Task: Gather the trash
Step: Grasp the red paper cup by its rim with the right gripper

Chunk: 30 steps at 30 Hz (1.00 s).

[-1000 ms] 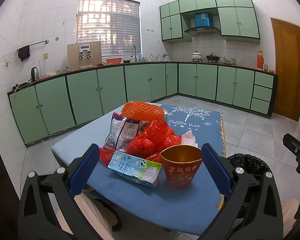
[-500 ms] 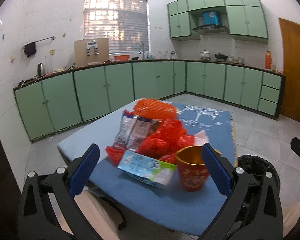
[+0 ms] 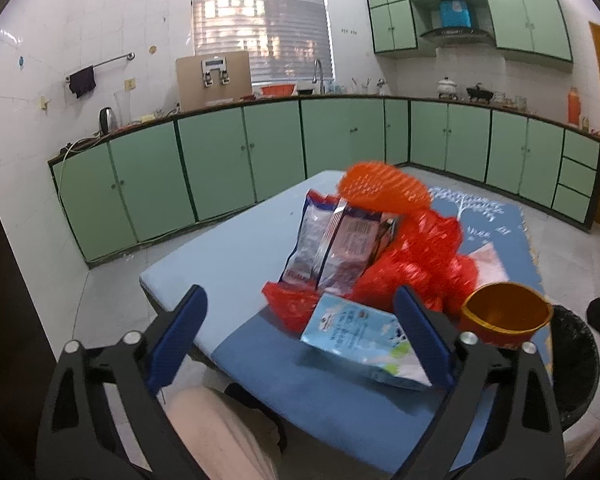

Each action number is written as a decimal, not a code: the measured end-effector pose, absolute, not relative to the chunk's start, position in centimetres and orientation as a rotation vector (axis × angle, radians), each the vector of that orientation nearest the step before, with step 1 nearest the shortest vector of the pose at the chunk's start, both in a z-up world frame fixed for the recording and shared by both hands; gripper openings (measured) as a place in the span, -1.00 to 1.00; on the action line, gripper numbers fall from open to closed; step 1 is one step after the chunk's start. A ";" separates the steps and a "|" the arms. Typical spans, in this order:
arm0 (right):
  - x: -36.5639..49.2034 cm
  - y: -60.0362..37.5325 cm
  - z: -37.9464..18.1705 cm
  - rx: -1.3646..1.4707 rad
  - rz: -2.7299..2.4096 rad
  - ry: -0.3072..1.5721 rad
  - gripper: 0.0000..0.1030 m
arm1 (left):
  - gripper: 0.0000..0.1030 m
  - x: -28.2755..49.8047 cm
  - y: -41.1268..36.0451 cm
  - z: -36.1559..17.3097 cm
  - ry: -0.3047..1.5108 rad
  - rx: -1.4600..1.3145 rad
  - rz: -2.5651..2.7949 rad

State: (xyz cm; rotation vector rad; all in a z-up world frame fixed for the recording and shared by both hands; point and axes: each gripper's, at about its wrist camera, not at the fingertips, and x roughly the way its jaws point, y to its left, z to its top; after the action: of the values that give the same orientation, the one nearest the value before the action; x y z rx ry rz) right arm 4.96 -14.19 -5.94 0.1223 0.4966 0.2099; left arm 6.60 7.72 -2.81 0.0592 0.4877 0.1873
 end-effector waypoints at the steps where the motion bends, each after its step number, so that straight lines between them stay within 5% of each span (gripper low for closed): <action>1: 5.5 -13.7 -6.4 0.124 0.230 0.512 0.53 | 0.73 6.8 7.8 -3.1 0.493 0.061 0.190; 17: 9.3 -12.4 -6.4 0.149 0.290 0.602 0.23 | 0.68 8.0 8.5 -4.8 0.529 0.042 0.185; 28: 9.1 -12.2 -7.8 0.142 0.331 0.701 -0.36 | 0.68 8.3 8.2 -5.1 0.540 0.045 0.173; 30: 9.1 -12.3 -8.3 0.143 0.330 0.718 -0.66 | 0.68 8.3 8.0 -5.1 0.541 0.047 0.170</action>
State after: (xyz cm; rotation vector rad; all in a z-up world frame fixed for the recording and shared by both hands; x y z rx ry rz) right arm 9.07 -12.33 -8.29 0.1425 0.7181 0.3303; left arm 8.31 8.04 -5.14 0.0470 0.5412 0.1699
